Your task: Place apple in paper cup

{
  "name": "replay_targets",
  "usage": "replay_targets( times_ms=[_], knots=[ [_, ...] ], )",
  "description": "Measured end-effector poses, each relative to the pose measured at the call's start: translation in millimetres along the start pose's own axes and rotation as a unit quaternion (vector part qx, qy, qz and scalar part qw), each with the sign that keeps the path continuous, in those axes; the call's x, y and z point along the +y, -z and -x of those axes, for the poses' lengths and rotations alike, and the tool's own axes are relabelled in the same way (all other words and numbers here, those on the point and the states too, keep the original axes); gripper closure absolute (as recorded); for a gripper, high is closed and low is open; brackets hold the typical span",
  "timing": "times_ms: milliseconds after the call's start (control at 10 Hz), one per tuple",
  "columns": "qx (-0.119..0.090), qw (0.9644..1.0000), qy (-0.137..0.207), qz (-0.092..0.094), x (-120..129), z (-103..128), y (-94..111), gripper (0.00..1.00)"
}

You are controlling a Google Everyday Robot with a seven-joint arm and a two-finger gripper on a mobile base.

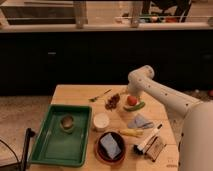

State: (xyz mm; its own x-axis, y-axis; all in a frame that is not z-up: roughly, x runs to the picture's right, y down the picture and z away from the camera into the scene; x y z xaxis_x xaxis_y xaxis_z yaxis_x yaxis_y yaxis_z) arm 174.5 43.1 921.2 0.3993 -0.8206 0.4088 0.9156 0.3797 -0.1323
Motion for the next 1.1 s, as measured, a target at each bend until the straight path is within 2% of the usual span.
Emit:
replay_targets(
  times_ms=[600,1100],
  knots=[
    [0.000,1.0000,0.001,0.002,-6,-13,-12,0.20],
    [-0.008,0.9998,-0.002,0.016,1,-14,-24,0.20]
  ],
)
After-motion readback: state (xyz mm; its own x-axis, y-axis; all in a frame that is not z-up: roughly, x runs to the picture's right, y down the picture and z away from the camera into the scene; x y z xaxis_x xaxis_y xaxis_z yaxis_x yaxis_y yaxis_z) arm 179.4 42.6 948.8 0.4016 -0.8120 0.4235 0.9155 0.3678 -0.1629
